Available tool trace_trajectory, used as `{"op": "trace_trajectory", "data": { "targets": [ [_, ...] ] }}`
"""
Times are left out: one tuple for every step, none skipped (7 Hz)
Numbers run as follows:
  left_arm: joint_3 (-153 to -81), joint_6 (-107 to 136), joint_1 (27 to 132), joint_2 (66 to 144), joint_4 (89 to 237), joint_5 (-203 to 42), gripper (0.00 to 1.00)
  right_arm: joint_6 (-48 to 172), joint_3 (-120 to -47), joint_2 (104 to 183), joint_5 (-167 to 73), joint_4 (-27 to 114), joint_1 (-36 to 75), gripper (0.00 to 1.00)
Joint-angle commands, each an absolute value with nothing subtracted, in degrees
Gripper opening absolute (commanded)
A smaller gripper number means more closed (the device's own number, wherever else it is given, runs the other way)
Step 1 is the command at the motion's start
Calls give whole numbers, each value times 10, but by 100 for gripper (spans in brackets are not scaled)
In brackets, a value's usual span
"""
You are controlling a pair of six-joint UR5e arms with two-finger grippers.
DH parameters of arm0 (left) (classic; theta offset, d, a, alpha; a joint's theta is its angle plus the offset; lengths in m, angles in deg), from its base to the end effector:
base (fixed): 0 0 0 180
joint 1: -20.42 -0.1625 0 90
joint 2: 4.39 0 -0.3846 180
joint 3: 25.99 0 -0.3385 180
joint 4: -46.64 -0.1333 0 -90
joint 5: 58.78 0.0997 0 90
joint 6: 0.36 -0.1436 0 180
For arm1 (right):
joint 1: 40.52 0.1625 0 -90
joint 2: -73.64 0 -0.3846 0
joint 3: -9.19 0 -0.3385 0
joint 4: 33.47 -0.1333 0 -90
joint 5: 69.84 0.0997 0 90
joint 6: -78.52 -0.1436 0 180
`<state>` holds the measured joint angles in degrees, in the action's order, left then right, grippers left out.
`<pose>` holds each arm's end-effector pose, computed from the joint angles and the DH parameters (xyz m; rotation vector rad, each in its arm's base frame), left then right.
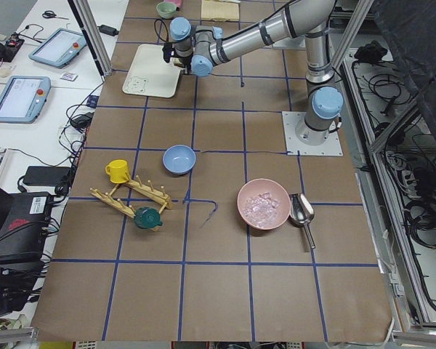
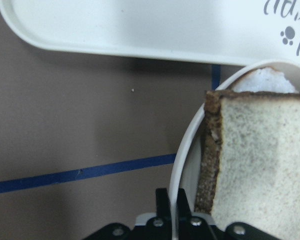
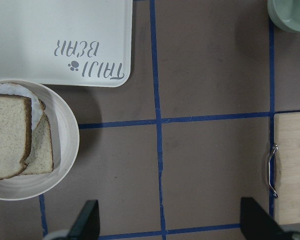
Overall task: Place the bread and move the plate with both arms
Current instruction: 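Slide the plate with the left gripper onto the bear-printed tray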
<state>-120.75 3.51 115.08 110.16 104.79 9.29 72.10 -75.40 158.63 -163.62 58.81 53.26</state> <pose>-0.2318 -0.5434 0.2180 -0.0308 -2.7565 0.0212 0.1551 -0.4692 0.4095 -0.0733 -3.0781 0.0808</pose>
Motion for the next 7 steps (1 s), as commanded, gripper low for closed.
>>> {"op": "trace_trajectory", "data": {
  "targets": [
    [-1098, 37, 1146, 1175, 1051, 84, 0, 721, -755, 1586, -1636, 587, 532, 100],
    [-1053, 38, 1146, 1214, 1051, 84, 0, 721, -755, 1586, -1636, 588, 533, 100],
    [-1013, 34, 1146, 1254, 1049, 84, 0, 721, -755, 1586, -1636, 588, 533, 100],
    [-987, 36, 1146, 1286, 1045, 83, 0, 721, -755, 1586, -1636, 587, 533, 100],
    [-969, 35, 1146, 1308, 1044, 83, 0, 721, -755, 1586, -1636, 588, 533, 100],
    [-954, 35, 1146, 1322, 1043, 83, 0, 721, -755, 1586, -1636, 587, 532, 100],
    [-946, 35, 1146, 1329, 1040, 83, 0, 721, -755, 1586, -1636, 587, 533, 100]
  ]
}}
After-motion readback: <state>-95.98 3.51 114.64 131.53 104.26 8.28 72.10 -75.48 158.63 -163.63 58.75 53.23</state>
